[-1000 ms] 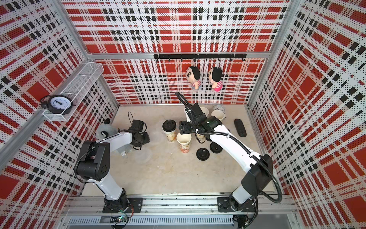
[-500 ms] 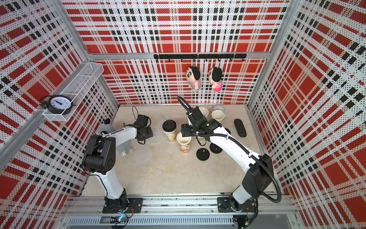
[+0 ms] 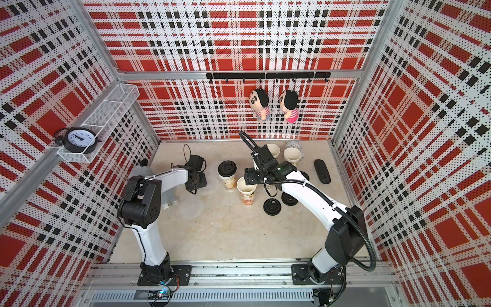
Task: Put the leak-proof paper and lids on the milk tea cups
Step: Pick up the leak-proof paper from the center of the board.
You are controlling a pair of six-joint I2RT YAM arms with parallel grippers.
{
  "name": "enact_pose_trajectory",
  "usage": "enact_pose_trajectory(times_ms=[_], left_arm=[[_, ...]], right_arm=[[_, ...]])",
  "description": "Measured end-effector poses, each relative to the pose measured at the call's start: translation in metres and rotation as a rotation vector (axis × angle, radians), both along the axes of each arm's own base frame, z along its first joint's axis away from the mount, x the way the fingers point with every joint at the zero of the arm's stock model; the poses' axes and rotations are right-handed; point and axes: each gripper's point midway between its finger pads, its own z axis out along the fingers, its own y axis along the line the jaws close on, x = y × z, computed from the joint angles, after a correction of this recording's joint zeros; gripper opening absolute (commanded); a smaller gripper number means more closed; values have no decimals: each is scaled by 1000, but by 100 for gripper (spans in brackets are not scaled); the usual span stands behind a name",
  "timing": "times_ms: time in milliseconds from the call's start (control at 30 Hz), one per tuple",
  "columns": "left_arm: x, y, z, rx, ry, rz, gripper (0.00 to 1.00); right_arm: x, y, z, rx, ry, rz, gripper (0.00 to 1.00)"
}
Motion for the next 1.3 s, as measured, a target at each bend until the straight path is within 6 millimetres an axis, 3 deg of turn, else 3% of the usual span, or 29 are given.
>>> enact_pose_trajectory(times_ms=[600,767,900,1033,1167,1300], left_arm=[[-1,4,0,53,-1,-1,9],[-10,7,14,75,32,-11,7],[2,11,67,93,-54,-7,9],[9,17,147,108,-209,6,11],[-1,21,221,114,-340,7,14],[-19,-7,276,103,-430,-89,18]], right_arm=[[1,-2,3,19,-3,-8,71],[0,-3,4,19,-1,-14,71],[1,-10,11,28,-11,-31,71],[0,-21,27,46,-41,-56,71],[-3,-30,39,57,-61,-77,71],[-5,-38,44,58,-68,-99,71]])
